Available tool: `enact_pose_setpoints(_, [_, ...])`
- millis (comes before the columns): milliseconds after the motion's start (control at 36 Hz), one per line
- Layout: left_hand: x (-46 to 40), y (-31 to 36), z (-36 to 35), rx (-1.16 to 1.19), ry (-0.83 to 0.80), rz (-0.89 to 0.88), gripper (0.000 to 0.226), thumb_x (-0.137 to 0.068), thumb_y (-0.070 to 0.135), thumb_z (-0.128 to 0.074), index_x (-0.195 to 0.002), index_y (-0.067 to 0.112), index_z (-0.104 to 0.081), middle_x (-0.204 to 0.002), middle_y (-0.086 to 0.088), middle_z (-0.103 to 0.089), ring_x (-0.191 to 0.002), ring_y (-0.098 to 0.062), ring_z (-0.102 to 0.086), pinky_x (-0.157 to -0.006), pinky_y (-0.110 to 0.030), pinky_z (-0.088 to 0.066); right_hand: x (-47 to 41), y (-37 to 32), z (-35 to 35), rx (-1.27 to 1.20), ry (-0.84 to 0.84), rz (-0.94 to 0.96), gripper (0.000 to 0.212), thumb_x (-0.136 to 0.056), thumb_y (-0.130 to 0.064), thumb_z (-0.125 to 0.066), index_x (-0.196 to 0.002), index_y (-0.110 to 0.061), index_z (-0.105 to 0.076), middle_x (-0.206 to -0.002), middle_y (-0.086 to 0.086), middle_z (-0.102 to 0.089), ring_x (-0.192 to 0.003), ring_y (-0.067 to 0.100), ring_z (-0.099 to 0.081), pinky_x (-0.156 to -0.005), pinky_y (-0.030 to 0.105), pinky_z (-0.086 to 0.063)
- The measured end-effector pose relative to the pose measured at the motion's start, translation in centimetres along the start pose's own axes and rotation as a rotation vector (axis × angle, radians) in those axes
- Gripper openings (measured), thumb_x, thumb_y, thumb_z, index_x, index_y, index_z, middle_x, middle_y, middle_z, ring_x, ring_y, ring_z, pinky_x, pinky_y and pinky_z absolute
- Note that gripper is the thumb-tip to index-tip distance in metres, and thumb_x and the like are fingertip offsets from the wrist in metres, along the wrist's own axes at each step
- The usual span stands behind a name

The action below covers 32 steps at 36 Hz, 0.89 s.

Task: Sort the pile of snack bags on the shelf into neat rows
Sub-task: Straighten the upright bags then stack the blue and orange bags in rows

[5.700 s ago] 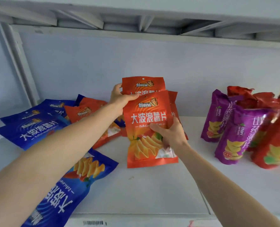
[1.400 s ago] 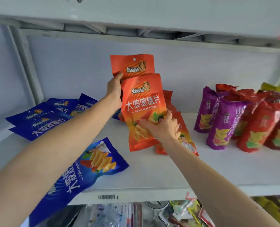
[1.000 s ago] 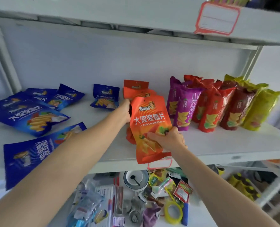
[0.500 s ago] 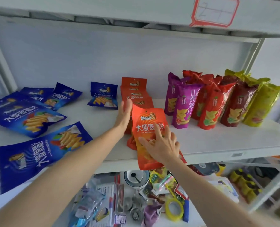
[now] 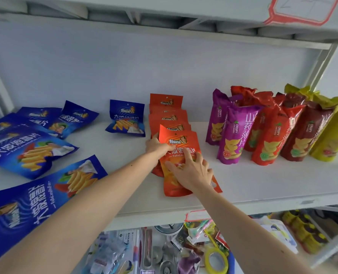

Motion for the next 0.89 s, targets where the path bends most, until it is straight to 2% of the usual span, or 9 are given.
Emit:
enact_pose_setpoints(167, [-2.7,0.3,0.2,-0.088,0.037,-0.001,0.089,-0.062,0.043,-0.085,-0.14,0.029,-0.045,-0.128,-0.005,-0.061,-0.113,-0.028,-0.061,-0.097,-0.048,-0.051,-2.5,-0.8,-0.3,-0.011,0.021,-0.003,0.089,-0.075,-0.088,-0.03,-0.15,-0.043,-0.011,-0.161,0.006,-0.015,-0.144,0.038,-0.02,-0.11,0.058,-0.02])
enact_pose_setpoints(444, [-4.6,2.2,-0.1,-0.108,-0.015,-0.074,0.083,-0.069,0.034,-0.086,-0.141,0.026,-0.045,-0.131,-0.006,-0.058,-0.115,-0.027,-0.06,-0.099,-0.048,-0.05,-4.9,-1.4,-0.4,-0.005,0.047,-0.015,0.091,-0.074,-0.088,-0.03,-0.15,-0.041,-0.012,-0.16,0.007,-0.015,-0.142,0.039,-0.021,-0.11,0.058,-0.021])
enact_pose_setpoints(528, [-3.8,2.3,0.1,-0.065,-0.065,-0.105,0.077,-0.071,0.034,-0.085,-0.137,0.025,-0.048,-0.126,-0.003,-0.061,-0.109,-0.023,-0.063,-0.095,-0.043,-0.053,-4.4,-1.2,-0.2,0.002,0.071,-0.007,0.091,-0.074,-0.088,-0.028,-0.15,-0.042,-0.011,-0.161,0.007,-0.014,-0.144,0.038,-0.017,-0.111,0.058,-0.018])
enact_pose_setpoints(611, [-2.8,2.3,0.4,-0.039,-0.1,-0.119,0.071,-0.076,0.04,-0.08,-0.137,0.028,-0.047,-0.123,0.001,-0.063,-0.097,-0.015,-0.061,-0.082,-0.03,-0.052,-3.7,-1.1,0.1,0.017,0.095,-0.006,0.091,-0.074,-0.089,-0.025,-0.151,-0.042,-0.01,-0.161,0.006,-0.014,-0.146,0.037,-0.014,-0.113,0.06,-0.014])
enact_pose_setpoints(667, [-2.1,2.5,0.7,-0.044,-0.115,-0.139,0.069,-0.081,0.041,-0.076,-0.14,0.03,-0.043,-0.124,0.002,-0.062,-0.097,-0.013,-0.059,-0.078,-0.027,-0.049,-3.1,-1.1,0.3,0.032,0.103,-0.001,0.092,-0.074,-0.09,-0.023,-0.151,-0.042,-0.009,-0.162,0.006,-0.013,-0.147,0.037,-0.011,-0.113,0.061,-0.011])
enact_pose_setpoints(722, [-1.6,2.9,0.9,-0.08,-0.121,-0.166,0.072,-0.084,0.041,-0.073,-0.145,0.031,-0.035,-0.125,0.004,-0.059,-0.103,-0.013,-0.058,-0.081,-0.029,-0.05,-2.6,-1.1,0.3,0.042,0.096,0.002,0.091,-0.075,-0.089,-0.022,-0.152,-0.041,-0.008,-0.162,0.007,-0.011,-0.147,0.037,-0.007,-0.114,0.061,-0.008])
enact_pose_setpoints(778, [-0.8,3.1,1.3,-0.126,-0.108,-0.183,0.079,-0.083,0.045,-0.072,-0.148,0.032,-0.028,-0.133,0.004,-0.055,-0.116,-0.017,-0.056,-0.093,-0.036,-0.051,-2.0,-1.0,0.1,0.055,0.074,0.003,0.091,-0.076,-0.089,-0.021,-0.153,-0.041,-0.006,-0.163,0.006,-0.007,-0.148,0.038,-0.003,-0.115,0.061,-0.005])
enact_pose_setpoints(833, [-0.1,3.3,1.7,-0.189,-0.087,-0.201,0.09,-0.08,0.05,-0.073,-0.152,0.031,-0.021,-0.144,0.001,-0.049,-0.129,-0.022,-0.05,-0.102,-0.044,-0.047,-1.6,-0.9,0.1,0.057,0.056,0.003,0.091,-0.077,-0.088,-0.021,-0.153,-0.041,-0.005,-0.163,0.007,-0.004,-0.148,0.038,0.001,-0.115,0.061,-0.003])
enact_pose_setpoints(889, [0.9,3.6,2.1,-0.237,-0.067,-0.216,0.093,-0.081,0.049,-0.073,-0.153,0.03,-0.018,-0.15,-0.001,-0.041,-0.136,-0.024,-0.043,-0.107,-0.047,-0.043,-1.4,-0.8,0.4,0.043,0.068,0.004,0.091,-0.077,-0.088,-0.022,-0.153,-0.04,-0.006,-0.163,0.007,-0.004,-0.148,0.038,0.002,-0.115,0.061,-0.003])
Point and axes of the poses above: each hand's wrist, its own x-axis away from the middle knuckle, its own z-axis out of the back of the hand, y = z × x, the point moved 10 cm from there along -x, towards the middle knuckle
